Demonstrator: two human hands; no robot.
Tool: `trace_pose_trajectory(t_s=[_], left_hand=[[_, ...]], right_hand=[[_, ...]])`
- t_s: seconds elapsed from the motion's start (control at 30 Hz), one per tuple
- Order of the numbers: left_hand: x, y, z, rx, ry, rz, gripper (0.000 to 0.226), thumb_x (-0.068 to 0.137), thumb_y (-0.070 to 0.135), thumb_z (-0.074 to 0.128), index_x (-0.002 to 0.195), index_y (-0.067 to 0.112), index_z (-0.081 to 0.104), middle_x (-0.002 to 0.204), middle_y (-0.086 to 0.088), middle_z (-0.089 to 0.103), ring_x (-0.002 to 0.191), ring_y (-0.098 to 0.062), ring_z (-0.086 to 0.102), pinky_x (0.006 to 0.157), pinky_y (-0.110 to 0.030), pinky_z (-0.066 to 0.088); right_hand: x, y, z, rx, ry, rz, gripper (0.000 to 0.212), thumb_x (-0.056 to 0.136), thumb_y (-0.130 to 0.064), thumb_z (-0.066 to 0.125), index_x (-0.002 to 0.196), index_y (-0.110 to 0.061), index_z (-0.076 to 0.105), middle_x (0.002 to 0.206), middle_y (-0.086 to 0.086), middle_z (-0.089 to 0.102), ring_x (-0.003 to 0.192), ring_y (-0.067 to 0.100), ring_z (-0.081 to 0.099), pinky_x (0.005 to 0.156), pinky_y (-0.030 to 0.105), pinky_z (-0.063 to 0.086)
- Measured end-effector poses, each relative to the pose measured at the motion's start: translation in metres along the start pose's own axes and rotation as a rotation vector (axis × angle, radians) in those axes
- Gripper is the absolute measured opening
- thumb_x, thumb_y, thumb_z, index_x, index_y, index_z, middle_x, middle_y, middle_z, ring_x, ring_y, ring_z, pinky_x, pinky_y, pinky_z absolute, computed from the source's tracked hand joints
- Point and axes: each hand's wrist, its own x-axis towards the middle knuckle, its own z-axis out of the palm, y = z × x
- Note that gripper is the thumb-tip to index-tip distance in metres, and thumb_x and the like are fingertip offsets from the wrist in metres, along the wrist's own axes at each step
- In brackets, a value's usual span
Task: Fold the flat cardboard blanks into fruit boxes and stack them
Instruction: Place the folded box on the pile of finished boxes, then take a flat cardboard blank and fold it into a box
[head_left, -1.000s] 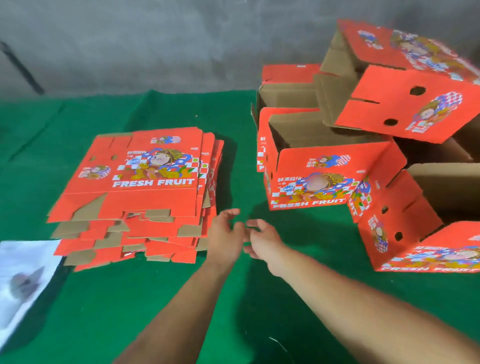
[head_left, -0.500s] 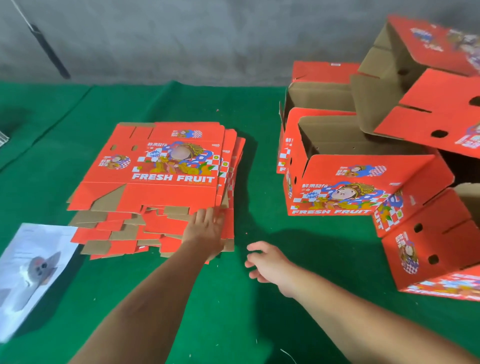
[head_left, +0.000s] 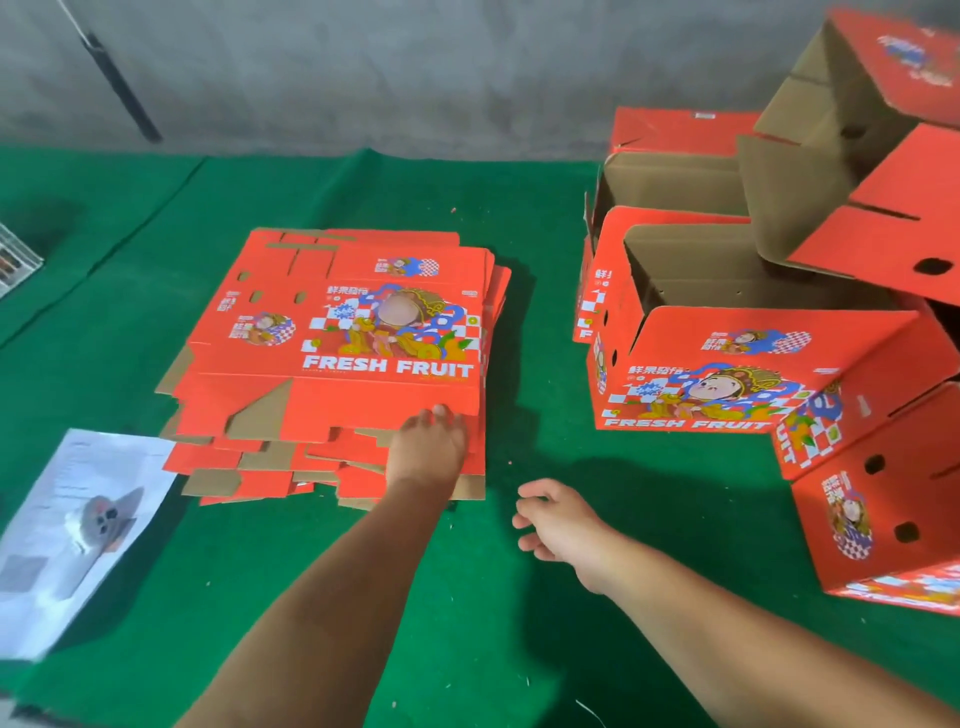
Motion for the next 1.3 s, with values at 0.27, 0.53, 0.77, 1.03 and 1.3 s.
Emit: trace_pose_trajectory(t_s=[0.27,0.53,0.77,1.03,1.3], left_hand=[[-0.014,0.002,0.002,-0.003,0.012,0.228,0.079,0.096,0.011,0.056,0.162,0.018,0.014,0.161,-0.007,0.038,0.139,-0.030,0.047,0.115,-0.042,0.037],[-0.039,0.021,0.010,-0.135,-0.064,0.394,0.061,0.097,0.028,0.053,0.153,0.013,0.034,0.148,-0.012,0.053,0.138,-0.030,0.047,0.116,-0.041,0.036],[-0.043,-0.006,0.002,-0.409,0.220,0.069,0.035,0.092,0.026,0.051,0.125,0.017,0.059,0.120,-0.003,0.060,0.107,-0.029,0.058,0.088,-0.044,0.051],[-0.052,-0.019,0.016,-0.351,0.263,0.046,0.075,0.087,0.034,0.067,0.155,0.025,0.038,0.156,0.003,0.044,0.140,-0.025,0.044,0.116,-0.044,0.038],[-0.069,-0.054,0.022,-0.579,-0.092,-0.620,0.134,0.052,0.098,0.027,0.160,0.033,-0.017,0.170,-0.014,-0.018,0.156,-0.042,-0.007,0.124,-0.060,-0.007]], right_hand=[[0.014,-0.018,0.007,0.157,0.035,0.033,0.047,0.102,-0.035,0.059,0.146,-0.028,0.047,0.119,0.001,0.063,0.084,0.020,0.072,0.065,0.027,0.059],[0.024,-0.041,0.008,0.404,-0.081,0.087,0.037,0.104,-0.023,0.058,0.141,-0.021,0.053,0.118,-0.001,0.069,0.099,0.025,0.073,0.083,0.035,0.055],[0.036,-0.052,0.015,0.326,-0.006,0.015,0.032,0.105,-0.031,0.058,0.136,-0.025,0.055,0.113,-0.007,0.063,0.095,0.019,0.068,0.070,0.029,0.053],[0.036,-0.043,-0.005,0.407,0.110,-0.038,0.021,0.110,-0.016,0.045,0.128,-0.011,0.053,0.112,0.011,0.069,0.086,0.022,0.076,0.067,0.028,0.058],[-0.005,-0.016,-0.093,0.237,0.447,-0.152,0.036,0.108,-0.009,0.047,0.143,-0.016,0.052,0.125,0.005,0.062,0.072,0.017,0.069,0.057,0.026,0.053]])
